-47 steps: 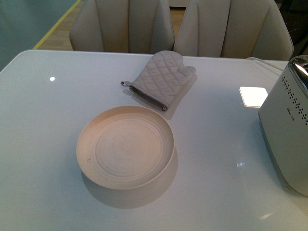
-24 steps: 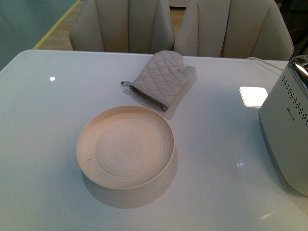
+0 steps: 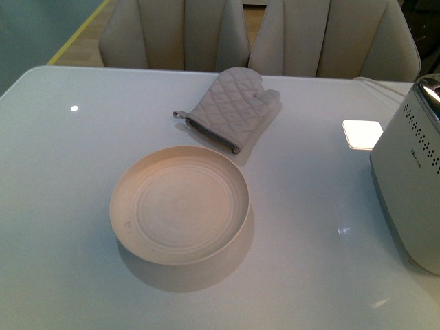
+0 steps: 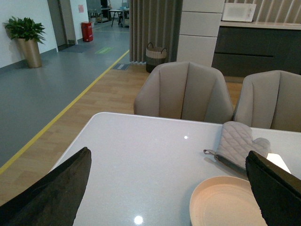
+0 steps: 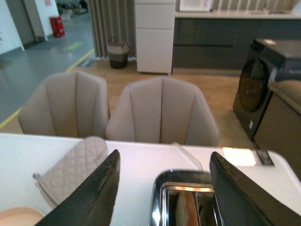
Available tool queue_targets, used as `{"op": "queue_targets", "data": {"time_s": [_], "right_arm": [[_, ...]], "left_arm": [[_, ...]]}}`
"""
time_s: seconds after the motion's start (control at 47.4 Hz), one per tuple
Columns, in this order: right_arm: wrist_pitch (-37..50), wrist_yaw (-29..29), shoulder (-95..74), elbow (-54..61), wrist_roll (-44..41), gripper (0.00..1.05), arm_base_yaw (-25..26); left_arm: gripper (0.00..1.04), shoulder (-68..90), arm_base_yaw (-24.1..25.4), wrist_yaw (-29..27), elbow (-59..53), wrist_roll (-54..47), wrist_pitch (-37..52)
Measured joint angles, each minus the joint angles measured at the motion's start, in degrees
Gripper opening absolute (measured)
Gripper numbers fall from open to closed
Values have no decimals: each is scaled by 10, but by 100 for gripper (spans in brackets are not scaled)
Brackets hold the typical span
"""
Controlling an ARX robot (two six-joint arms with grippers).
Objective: Put bread into toaster
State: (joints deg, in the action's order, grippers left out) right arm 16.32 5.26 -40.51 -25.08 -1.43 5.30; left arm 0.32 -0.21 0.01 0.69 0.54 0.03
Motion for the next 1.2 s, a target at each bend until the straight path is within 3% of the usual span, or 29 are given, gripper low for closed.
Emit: {"op": "queue_targets", "data": {"time_s": [0.105,0.253,1.202], "right_arm": [[15,-46,27,64,7,34,-34],[31,-53,77,121,7,2,-50],[-41,-52,284,238,9,2,-51]], "left_arm": [[98,0,0,0,0,0,0],[98,0,0,0,0,0,0],[98,0,0,0,0,0,0]]}}
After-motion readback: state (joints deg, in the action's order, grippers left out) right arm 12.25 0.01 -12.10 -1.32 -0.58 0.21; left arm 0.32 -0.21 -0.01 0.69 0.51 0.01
